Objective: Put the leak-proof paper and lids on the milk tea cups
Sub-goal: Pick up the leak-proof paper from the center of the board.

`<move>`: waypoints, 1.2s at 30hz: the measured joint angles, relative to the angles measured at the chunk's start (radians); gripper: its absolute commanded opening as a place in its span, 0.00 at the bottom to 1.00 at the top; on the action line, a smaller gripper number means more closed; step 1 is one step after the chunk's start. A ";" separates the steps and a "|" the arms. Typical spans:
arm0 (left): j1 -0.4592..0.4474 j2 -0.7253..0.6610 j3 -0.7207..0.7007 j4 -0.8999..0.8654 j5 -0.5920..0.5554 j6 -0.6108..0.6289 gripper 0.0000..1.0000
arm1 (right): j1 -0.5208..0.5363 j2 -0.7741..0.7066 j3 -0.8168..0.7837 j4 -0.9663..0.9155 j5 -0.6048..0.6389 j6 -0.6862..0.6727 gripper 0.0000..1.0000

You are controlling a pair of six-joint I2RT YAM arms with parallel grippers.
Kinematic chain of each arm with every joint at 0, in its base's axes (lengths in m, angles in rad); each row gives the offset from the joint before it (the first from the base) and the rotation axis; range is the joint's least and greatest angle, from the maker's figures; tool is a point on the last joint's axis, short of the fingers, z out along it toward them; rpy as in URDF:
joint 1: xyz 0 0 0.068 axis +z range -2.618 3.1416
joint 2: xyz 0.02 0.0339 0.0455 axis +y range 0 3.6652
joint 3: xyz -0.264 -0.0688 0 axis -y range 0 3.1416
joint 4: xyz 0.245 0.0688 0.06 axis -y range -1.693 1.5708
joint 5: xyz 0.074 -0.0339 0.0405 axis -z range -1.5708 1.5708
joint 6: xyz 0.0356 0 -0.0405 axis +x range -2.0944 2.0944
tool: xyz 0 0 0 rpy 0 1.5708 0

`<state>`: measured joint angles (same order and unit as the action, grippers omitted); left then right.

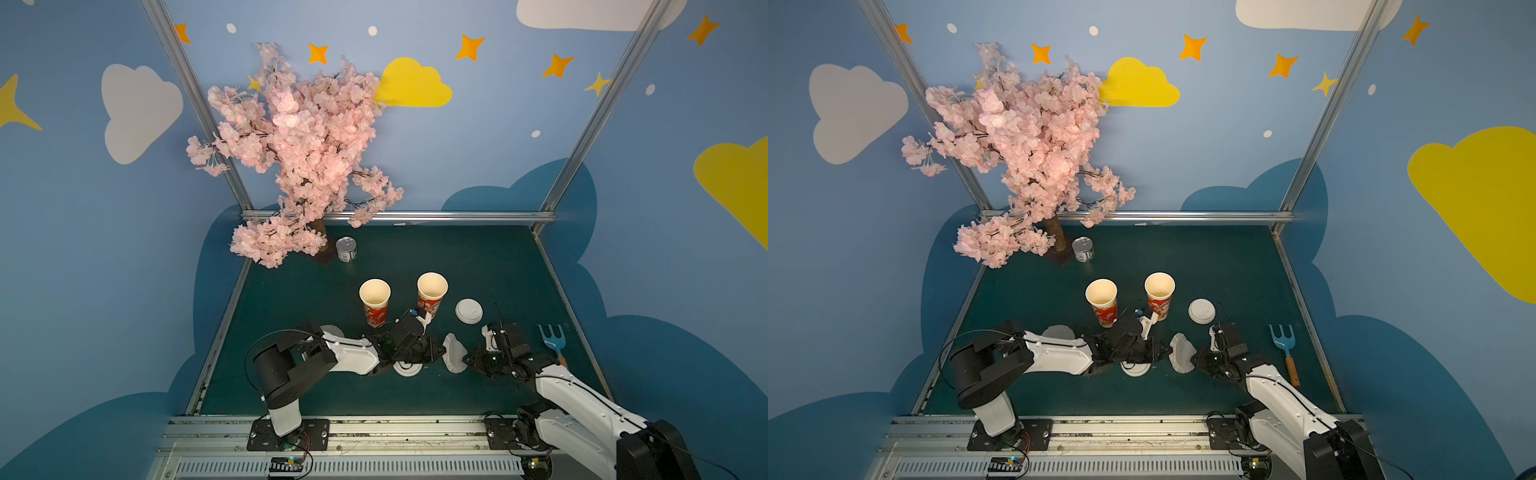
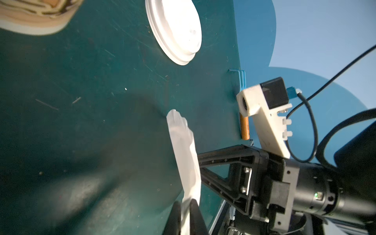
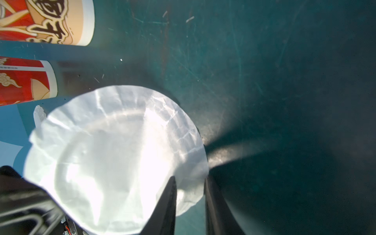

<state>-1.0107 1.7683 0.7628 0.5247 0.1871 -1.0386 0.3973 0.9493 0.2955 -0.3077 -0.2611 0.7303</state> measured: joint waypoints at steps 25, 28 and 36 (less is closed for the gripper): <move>-0.014 -0.302 0.167 -0.418 -0.008 0.168 0.03 | 0.000 -0.259 0.341 -0.332 0.163 -0.103 0.85; 0.005 -0.383 0.178 -0.462 -0.012 0.194 0.03 | 0.000 -0.212 0.431 -0.344 0.169 -0.120 0.86; 0.146 -0.619 0.185 -0.557 -0.027 0.237 0.03 | 0.013 -0.047 0.625 -0.323 0.158 -0.152 0.88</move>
<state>-0.8650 1.1496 0.9478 -0.0326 0.1596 -0.8013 0.4107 0.9020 0.9207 -0.6308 -0.1032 0.5781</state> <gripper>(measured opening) 0.048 0.881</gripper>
